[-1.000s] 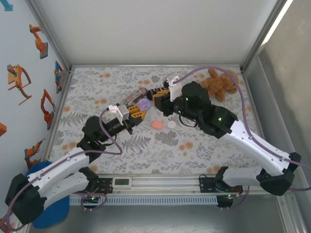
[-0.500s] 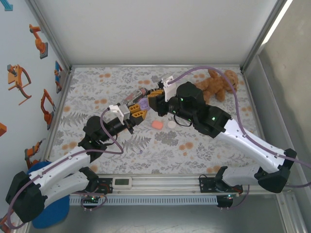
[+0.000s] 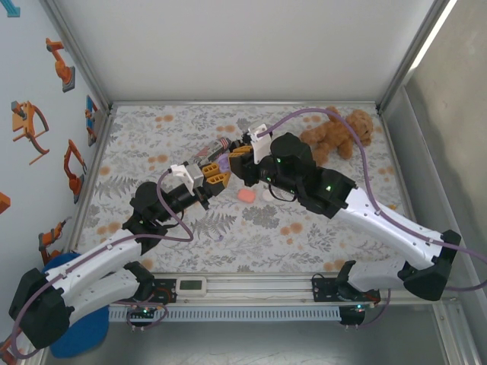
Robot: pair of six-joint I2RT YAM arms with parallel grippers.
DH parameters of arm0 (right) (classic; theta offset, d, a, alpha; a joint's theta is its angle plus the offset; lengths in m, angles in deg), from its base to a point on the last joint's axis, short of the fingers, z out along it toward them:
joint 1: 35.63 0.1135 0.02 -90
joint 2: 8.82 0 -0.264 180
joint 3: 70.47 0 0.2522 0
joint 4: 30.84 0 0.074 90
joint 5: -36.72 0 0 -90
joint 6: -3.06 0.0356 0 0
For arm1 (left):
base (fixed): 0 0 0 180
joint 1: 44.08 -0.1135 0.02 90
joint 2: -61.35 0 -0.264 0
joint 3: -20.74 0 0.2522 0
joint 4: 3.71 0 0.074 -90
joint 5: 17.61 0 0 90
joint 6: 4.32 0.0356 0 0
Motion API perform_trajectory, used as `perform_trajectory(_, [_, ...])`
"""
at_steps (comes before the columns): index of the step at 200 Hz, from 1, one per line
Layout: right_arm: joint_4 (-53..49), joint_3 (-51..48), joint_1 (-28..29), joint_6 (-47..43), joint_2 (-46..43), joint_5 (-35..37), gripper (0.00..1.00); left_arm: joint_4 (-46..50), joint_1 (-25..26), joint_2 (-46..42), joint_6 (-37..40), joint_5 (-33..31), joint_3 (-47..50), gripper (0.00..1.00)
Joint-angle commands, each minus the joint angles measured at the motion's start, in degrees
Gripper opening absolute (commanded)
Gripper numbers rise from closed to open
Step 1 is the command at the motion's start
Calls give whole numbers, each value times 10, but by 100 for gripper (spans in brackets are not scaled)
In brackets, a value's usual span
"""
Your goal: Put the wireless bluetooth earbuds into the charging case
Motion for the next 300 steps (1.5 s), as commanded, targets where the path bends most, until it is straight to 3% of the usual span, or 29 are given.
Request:
perform_trajectory(1, [18,-4,5,8,5,16,21,-27,4,-8,5,-1,-16,0])
perform_trajectory(90, [15,-9,9,4,8,40,21,-27,5,-13,5,1,-15,0])
perform_trajectory(300, [-15,-4,17,26,10,8,24,-30,6,-9,7,-4,-11,0])
